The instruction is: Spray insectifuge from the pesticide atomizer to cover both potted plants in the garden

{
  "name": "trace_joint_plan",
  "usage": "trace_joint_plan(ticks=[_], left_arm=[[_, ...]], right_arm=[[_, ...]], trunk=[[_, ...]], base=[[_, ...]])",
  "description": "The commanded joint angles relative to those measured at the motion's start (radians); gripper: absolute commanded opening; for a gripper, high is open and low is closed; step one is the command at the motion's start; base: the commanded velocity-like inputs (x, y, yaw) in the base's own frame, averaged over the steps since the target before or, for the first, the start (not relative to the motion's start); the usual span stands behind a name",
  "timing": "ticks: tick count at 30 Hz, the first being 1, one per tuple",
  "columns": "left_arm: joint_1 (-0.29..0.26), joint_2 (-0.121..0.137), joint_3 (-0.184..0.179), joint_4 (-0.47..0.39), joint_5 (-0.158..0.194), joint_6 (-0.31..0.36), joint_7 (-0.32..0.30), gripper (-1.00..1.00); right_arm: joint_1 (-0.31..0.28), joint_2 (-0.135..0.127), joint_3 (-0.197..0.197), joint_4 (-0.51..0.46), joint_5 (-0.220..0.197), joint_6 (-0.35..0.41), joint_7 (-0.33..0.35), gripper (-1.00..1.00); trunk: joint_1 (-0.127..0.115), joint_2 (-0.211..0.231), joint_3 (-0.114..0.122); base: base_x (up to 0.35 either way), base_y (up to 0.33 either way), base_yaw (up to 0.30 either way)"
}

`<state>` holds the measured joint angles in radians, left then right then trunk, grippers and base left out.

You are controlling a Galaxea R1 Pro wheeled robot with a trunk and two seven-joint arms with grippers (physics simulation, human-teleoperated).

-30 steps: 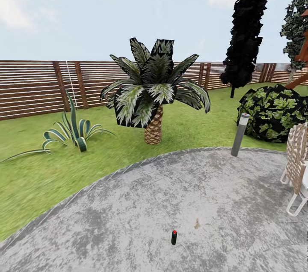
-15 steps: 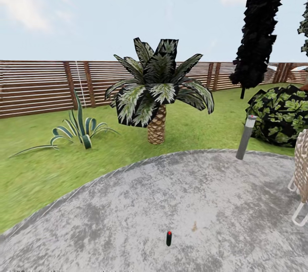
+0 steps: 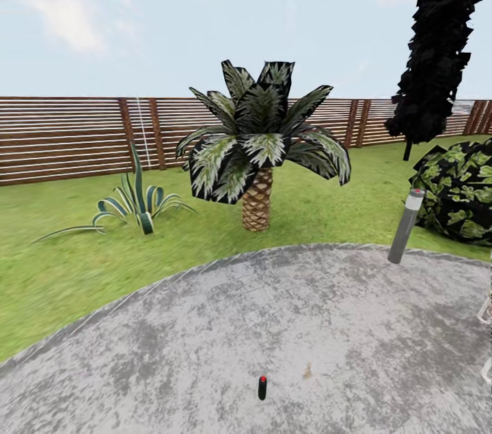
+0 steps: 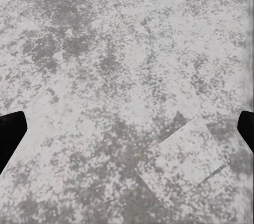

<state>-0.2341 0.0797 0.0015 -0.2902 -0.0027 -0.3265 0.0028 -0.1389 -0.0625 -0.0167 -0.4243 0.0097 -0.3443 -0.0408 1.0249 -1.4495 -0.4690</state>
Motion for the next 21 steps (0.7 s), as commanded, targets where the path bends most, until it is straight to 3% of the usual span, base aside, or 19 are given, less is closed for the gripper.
trace_joint_plan(ticks=[1, 21], left_arm=[[-0.001, 0.0, 0.0, 0.001, 0.0, -0.003, 0.0, 1.0], [0.0, 0.0, 0.0, 0.002, 0.0, -0.003, 0.0, 1.0]], right_arm=[[-0.001, 0.0, 0.0, 0.001, 0.001, -0.003, -0.002, 1.0], [-0.001, 0.0, 0.0, 0.001, 0.001, -0.003, -0.001, 1.0]], trunk=[[0.0, -0.001, -0.001], [0.0, -0.001, -0.001]], base=[[0.084, -0.275, 0.005], [0.084, -0.275, 0.001]])
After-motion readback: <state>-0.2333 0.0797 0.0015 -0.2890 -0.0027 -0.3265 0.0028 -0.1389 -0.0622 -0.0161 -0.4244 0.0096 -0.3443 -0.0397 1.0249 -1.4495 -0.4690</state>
